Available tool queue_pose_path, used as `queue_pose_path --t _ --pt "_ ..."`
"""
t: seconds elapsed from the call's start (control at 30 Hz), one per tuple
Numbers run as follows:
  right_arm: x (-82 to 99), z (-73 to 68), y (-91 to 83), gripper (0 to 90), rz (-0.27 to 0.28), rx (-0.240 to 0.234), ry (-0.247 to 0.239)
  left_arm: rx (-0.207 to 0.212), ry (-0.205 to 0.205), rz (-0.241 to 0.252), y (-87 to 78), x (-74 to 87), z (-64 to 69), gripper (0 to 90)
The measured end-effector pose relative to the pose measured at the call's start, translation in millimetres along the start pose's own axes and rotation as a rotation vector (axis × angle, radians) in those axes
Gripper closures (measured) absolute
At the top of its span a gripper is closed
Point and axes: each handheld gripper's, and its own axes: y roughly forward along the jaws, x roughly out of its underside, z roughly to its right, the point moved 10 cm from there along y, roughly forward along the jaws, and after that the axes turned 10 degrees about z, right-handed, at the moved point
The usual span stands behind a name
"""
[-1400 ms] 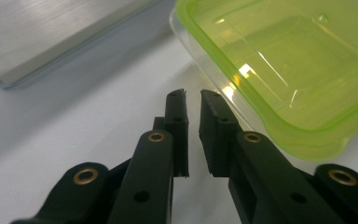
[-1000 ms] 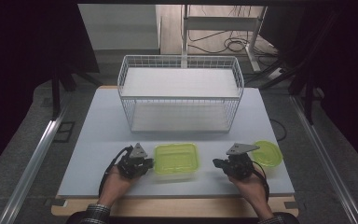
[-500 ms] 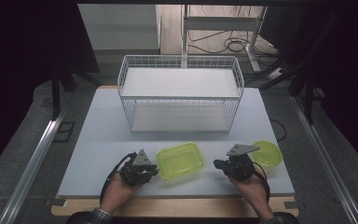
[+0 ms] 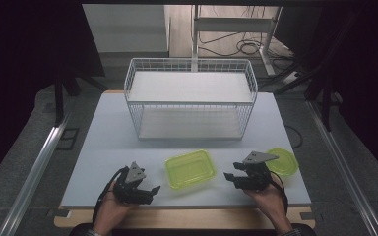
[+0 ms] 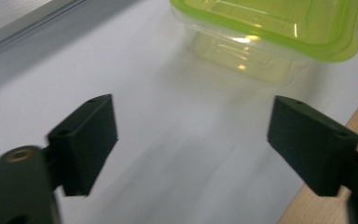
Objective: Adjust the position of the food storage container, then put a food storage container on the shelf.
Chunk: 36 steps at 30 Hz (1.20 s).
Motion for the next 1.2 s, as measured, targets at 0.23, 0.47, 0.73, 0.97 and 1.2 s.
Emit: queue_pose_path --t 0.23,0.47,0.73,0.97,1.2 --pt "6.1 -3.2 4.3 15.4 -0.017 -0.019 -0.004 -0.014 0.025 0.016 -3.6 5.4 -1.8 3.7" --pt "4.2 -4.0 7.1 8.1 -0.001 -0.048 0.006 -0.016 0.057 0.019 0.2 6.2 -1.3 2.4" --pt "-5.0 -8.1 14.5 5.1 -0.03 -0.087 0.069 -0.029 0.075 0.013 2.3 7.5 -1.5 2.4" --pt "-4.3 -8.2 21.7 3.3 -0.064 -0.096 0.141 -0.032 0.084 0.003 3.7 8.8 -0.9 2.4" --pt "-19.5 -11.6 27.6 30.2 -0.067 -0.144 0.214 -0.037 0.092 -0.004 3.7 9.4 -1.4 2.7"
